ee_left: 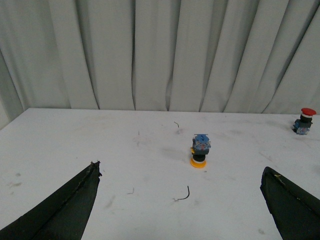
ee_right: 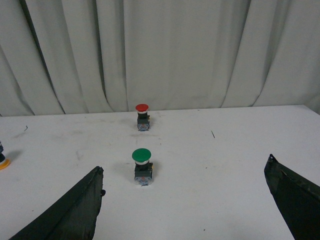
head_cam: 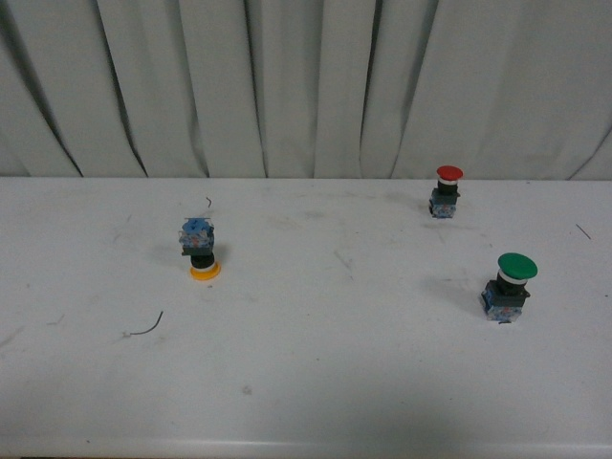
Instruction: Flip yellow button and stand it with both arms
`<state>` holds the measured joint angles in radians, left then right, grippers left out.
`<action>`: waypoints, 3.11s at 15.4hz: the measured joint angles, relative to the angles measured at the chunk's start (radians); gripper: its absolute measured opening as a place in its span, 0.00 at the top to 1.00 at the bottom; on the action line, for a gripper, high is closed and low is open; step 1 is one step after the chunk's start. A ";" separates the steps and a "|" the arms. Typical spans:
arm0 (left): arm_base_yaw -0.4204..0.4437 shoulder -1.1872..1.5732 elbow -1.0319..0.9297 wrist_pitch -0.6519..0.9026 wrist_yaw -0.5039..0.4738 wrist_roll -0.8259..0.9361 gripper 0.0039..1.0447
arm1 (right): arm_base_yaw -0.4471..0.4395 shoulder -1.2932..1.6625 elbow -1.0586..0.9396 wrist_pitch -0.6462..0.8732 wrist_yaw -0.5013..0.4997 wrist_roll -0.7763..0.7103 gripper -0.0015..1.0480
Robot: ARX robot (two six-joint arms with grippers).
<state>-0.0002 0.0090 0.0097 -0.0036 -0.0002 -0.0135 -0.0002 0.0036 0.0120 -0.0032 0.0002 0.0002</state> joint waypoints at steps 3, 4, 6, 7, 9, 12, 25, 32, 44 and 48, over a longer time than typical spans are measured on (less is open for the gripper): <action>0.000 0.000 0.000 0.000 0.000 0.000 0.06 | 0.000 0.000 0.000 0.000 0.000 0.000 0.06; 0.000 0.000 0.000 0.000 0.000 0.000 0.06 | 0.000 0.000 0.000 0.000 0.000 0.000 0.06; 0.000 0.000 0.000 0.000 0.000 0.000 0.06 | 0.000 0.000 0.000 0.000 0.000 0.000 0.06; 0.000 0.000 0.000 0.000 0.000 0.000 0.06 | 0.000 0.000 0.000 0.000 0.000 0.000 0.06; 0.000 0.000 0.000 0.000 0.000 0.000 0.06 | 0.000 0.000 0.000 0.000 0.000 0.000 0.06; 0.006 0.014 0.022 -0.082 0.015 -0.021 0.06 | 0.000 0.000 0.000 0.000 0.000 0.000 0.06; -0.173 1.704 0.798 0.396 -0.097 -0.175 0.06 | 0.000 0.000 0.000 0.000 0.000 0.000 0.06; -0.177 2.002 1.234 0.176 -0.132 -0.184 0.06 | 0.000 0.000 0.000 0.000 0.000 0.000 0.06; -0.203 2.172 1.317 0.095 -0.141 -0.111 0.06 | 0.000 0.000 0.000 0.000 0.000 0.000 0.06; -0.199 2.206 1.357 0.078 -0.146 -0.131 0.06 | 0.000 0.000 0.000 0.000 0.000 0.000 0.06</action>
<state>-0.1993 2.2154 1.3670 0.0742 -0.1463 -0.1444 -0.0002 0.0036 0.0120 -0.0032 0.0002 0.0002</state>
